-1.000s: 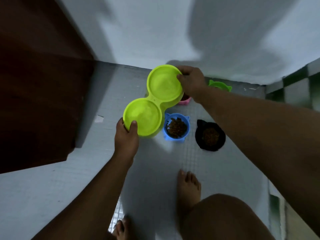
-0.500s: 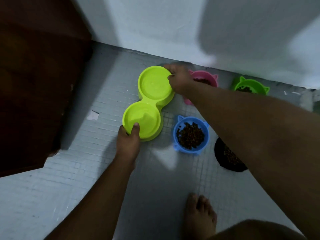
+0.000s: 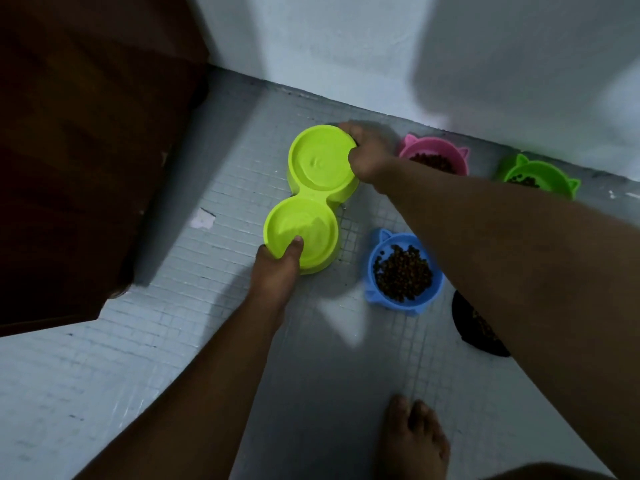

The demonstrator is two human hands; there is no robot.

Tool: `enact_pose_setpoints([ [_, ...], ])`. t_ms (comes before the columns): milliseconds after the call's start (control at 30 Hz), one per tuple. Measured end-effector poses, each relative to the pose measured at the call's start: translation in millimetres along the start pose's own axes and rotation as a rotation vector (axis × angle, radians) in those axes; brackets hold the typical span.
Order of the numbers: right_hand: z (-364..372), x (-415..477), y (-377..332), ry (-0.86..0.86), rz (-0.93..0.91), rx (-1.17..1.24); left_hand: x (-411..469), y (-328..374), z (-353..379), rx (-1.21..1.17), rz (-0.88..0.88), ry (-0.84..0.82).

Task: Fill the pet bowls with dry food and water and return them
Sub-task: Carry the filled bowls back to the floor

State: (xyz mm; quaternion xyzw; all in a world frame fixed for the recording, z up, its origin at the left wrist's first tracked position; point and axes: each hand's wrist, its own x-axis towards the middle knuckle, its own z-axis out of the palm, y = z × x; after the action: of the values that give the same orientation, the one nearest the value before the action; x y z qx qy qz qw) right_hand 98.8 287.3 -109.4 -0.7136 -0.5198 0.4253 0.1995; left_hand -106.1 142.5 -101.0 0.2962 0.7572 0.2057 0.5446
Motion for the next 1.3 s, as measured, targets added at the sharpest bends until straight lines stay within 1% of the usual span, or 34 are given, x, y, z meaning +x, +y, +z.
enact_pose_setpoints([
  [67,-4.7,-0.3,0.0,-0.026,-0.031,-0.135,-3.6,8.7,-3.9,0.021,-0.024,0.002],
  [133,-13.5,-2.1,-9.2,0.010,-0.082,-0.232,-2.4,16.6,-7.7,0.076,-0.028,0.024],
  [267,-40.2,-17.6,-27.9,0.075,-0.055,-0.119,-10.4,42.6,-14.3,0.192,0.009,0.054],
  [400,-68.3,-57.9,-37.9,0.160,-0.029,-0.044,-49.3,77.1,-26.5,0.329,0.126,0.013],
  [500,-98.4,-114.7,-57.8,0.200,0.056,0.106,-95.9,104.8,-42.7,0.437,0.253,-0.053],
  [633,-149.8,-204.1,-98.5,0.243,0.175,0.150,-175.9,152.7,-75.3,0.552,0.402,-0.129],
  [833,-224.4,-365.1,-204.2,0.318,0.193,0.144,-312.5,222.5,-133.5,0.656,0.534,-0.223],
  [900,-243.7,-419.7,-235.2,0.371,0.205,0.154,-356.1,240.7,-153.8,0.702,0.583,-0.254],
  [1100,-265.0,-565.9,-310.8,0.447,0.234,0.206,-473.1,277.6,-211.3,0.796,0.690,-0.318],
  [1233,-262.7,-644.5,-336.5,0.472,0.238,0.248,-539.6,277.5,-237.2,0.813,0.762,-0.344],
  [1300,-258.4,-680.7,-344.6,0.485,0.205,0.251,-570.2,270.3,-249.6,0.821,0.791,-0.340],
])
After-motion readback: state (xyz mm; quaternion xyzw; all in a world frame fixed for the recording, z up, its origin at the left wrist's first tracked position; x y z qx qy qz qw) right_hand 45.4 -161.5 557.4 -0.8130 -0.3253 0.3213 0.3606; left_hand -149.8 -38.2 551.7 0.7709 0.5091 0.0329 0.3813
